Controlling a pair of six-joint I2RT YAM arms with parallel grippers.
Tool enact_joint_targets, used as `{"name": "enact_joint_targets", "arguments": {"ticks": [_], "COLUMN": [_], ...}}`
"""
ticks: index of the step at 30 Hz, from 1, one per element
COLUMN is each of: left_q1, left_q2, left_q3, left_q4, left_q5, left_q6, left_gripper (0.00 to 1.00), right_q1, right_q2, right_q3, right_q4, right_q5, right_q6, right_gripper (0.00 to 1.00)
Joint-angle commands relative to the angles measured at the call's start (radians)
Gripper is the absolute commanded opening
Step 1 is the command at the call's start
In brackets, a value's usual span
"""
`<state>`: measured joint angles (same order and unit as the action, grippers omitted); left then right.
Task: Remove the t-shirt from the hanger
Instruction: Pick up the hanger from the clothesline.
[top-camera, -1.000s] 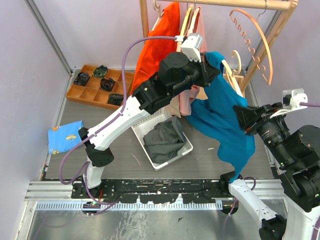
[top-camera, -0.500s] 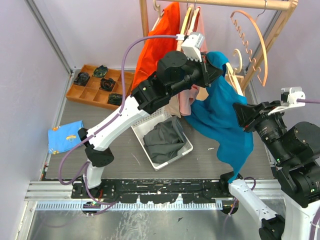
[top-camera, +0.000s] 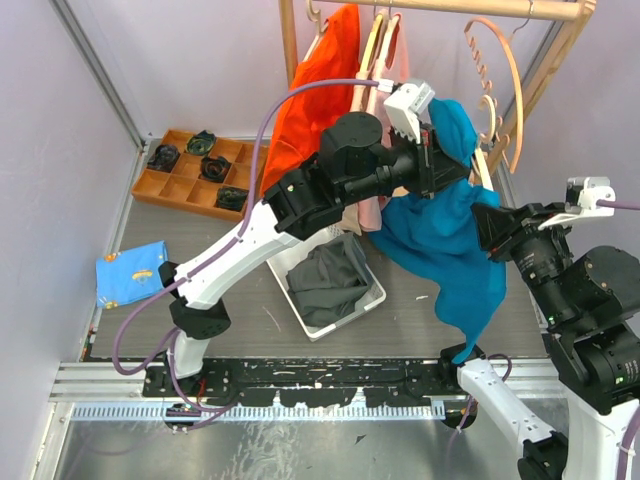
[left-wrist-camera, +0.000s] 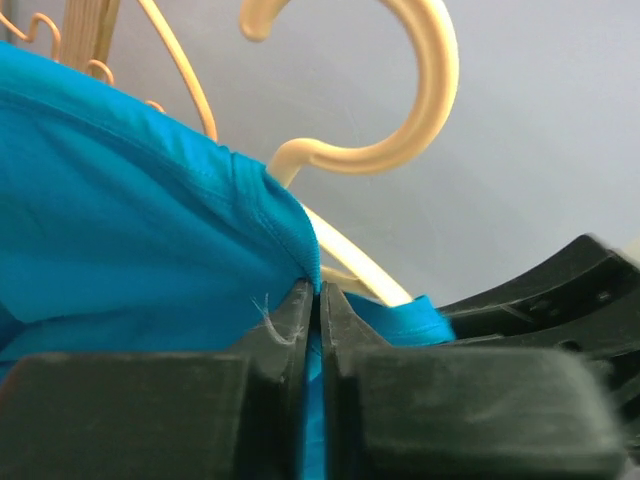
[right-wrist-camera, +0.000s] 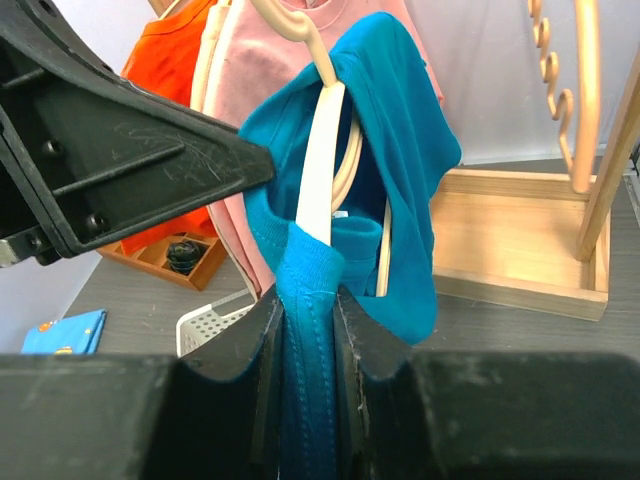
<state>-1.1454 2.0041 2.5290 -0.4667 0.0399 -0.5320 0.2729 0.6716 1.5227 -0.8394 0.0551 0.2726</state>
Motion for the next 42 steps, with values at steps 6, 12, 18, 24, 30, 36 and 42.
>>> {"name": "enact_joint_targets", "arguments": {"ticks": [6,12,18,24,30,36,42], "left_q1": [0.006,0.009,0.009,0.008,0.008,0.008,0.008], "left_q2": [-0.042,-0.086,-0.063,-0.053,-0.029,-0.006,0.011], "left_q3": [0.021,-0.079,-0.038,-0.014,0.016,0.036,0.043], "left_q4": [-0.05,0.113,0.179,0.227,0.24,0.249,0.234], "left_q5": [-0.026,-0.022,-0.034,-0.03,-0.031,-0.025,-0.013], "left_q6": [0.102,0.219,0.302,0.308,0.289,0.255,0.221], "left_gripper": [0.77,0.92,0.92,0.91,0.89,0.83,0.72], "right_q1": [-0.004,-0.003,-0.003,-0.003,-0.004,-0.004,-0.003], "right_q2": [-0.057,-0.063,-0.052,-0.045,-0.041,-0.032,-0.023], "right_q3": [-0.018,-0.031,-0.014,-0.011,-0.023,-0.028,-0.028], "right_q4": [0.149,0.14,0.119,0.108,0.111,0.111,0.115], "right_q5": [-0.013,-0.091,-0.119,-0.122,-0.137,-0.143,-0.143], "right_q6": [0.006,0.014,0.02,0.02,0.017,0.013,0.013], "right_gripper": [0.01,0.0,0.01,0.01,0.01,0.01,0.01]}}
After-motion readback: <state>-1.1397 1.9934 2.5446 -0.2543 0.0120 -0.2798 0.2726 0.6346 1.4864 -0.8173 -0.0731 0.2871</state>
